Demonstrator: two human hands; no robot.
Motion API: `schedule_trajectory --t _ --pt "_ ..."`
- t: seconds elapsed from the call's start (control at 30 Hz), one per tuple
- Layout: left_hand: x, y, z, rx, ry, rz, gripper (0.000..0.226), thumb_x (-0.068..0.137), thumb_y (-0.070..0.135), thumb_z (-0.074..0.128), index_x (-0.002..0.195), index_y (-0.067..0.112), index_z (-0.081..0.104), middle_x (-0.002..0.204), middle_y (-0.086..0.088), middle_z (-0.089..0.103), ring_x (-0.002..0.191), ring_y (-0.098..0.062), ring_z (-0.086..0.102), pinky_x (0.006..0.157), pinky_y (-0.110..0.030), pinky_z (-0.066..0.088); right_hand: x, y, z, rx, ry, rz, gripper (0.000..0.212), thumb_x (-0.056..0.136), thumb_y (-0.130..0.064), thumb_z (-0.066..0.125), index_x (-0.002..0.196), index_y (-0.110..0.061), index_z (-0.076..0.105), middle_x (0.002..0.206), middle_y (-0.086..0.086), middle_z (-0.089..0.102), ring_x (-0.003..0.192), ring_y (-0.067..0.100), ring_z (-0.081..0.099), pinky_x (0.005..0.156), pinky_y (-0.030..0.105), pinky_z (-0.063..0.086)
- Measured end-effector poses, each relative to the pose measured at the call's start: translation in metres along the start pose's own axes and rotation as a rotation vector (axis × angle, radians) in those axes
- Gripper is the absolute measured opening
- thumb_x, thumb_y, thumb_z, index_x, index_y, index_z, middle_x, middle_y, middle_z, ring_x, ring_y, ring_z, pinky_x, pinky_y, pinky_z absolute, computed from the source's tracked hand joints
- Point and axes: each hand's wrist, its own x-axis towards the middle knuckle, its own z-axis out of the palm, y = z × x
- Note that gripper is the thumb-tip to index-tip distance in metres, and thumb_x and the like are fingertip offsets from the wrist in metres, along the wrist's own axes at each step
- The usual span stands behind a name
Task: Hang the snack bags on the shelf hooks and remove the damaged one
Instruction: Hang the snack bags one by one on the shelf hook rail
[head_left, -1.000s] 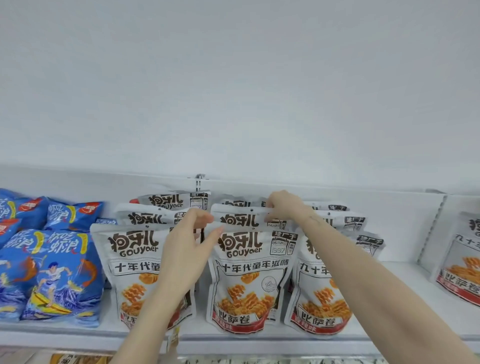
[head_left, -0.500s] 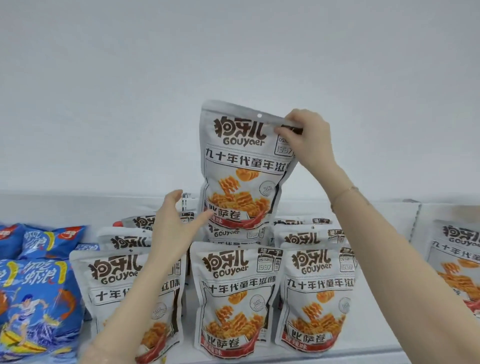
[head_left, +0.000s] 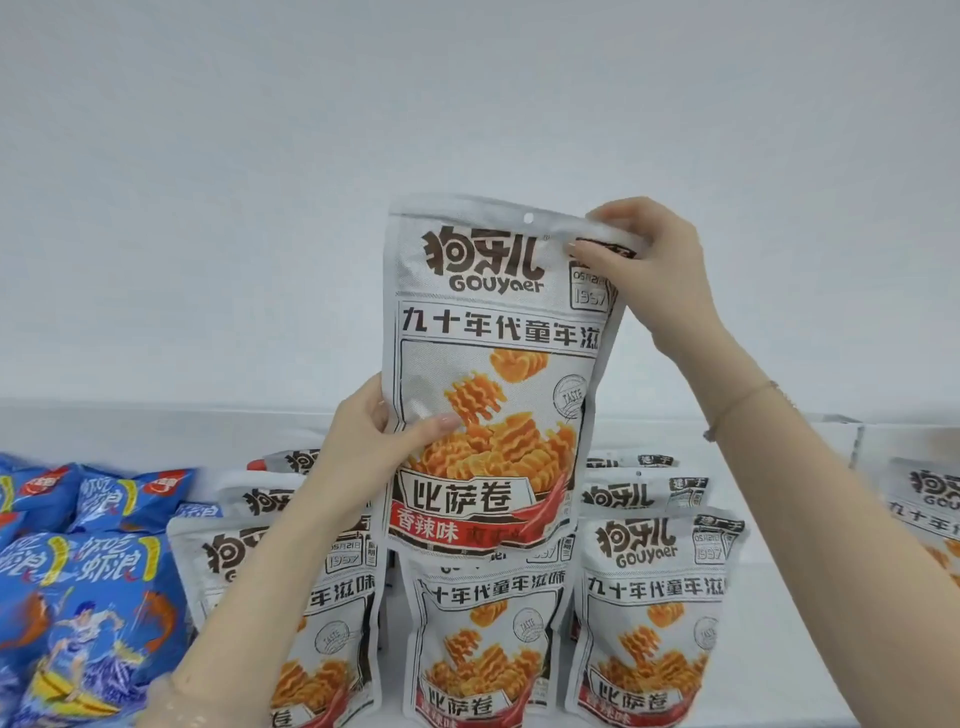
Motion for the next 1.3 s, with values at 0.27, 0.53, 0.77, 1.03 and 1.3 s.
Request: schedule_trajectory --t 0.27,0.53,0.77,1.03,1.3 --pt "-0.018 -0.021 -0.012 -0.197 0.178 -0.113 0.043 0.058 0.041 0.086 0.097 0.037 0.069 0.104 0.002 0.076 0.11 -0.022 0.065 0.098 -0.05 0.049 -0.108 0.036 0.02 0.195 -0.262 0.379 0.041 0.097 -0.045 0.051 0.122 -0.015 0.064 0.109 -0.001 0.074 0.101 0.012 0.071 0.091 0.037 0.057" --pt "-0.033 -0.017 -0.003 -0.113 0.193 -0.1 0.041 0.064 0.05 0.073 0.094 0.032 0.052 0.092 -0.015 0.075 0.084 -0.038 0.071 0.08 -0.051 0.057 -0.133 0.047 0.039 -0.101 -0.075 0.235 0.047 0.103 -0.029 0.043 0.068 0.002 0.048 0.062 0.022 0.052 0.057 0.017 0.043 0.055 0.032 0.029" --pt "-0.032 -0.035 -0.018 -0.115 0.197 -0.115 0.053 0.071 0.052 0.076 0.07 0.014 0.039 0.073 -0.038 0.052 0.069 -0.028 0.044 0.068 -0.042 0.035 -0.13 0.062 0.033 0.168 -0.113 0.41 0.05 0.096 -0.041 0.051 0.072 0.003 0.058 0.072 0.027 0.065 0.064 0.022 0.054 0.064 0.033 0.039" --pt "-0.023 -0.055 -0.024 -0.15 0.168 -0.157 0.041 0.08 0.032 0.075 0.068 0.015 0.04 0.051 -0.006 0.033 0.059 -0.026 0.031 0.062 -0.038 0.036 -0.14 0.078 0.011 0.529 -0.319 0.518 0.031 0.1 -0.018 0.049 0.09 -0.004 0.075 0.078 0.01 0.078 0.062 0.019 0.073 0.058 0.029 0.06" --pt "-0.02 -0.062 -0.017 -0.152 0.185 -0.131 0.044 0.076 0.037 0.076 0.063 0.021 0.038 0.055 -0.011 0.033 0.066 -0.029 0.036 0.071 -0.045 0.039 -0.132 0.072 -0.002 0.428 -0.416 0.529 0.028 0.099 -0.019 0.052 0.101 -0.001 0.074 0.094 0.016 0.078 0.077 0.024 0.075 0.074 0.037 0.061"
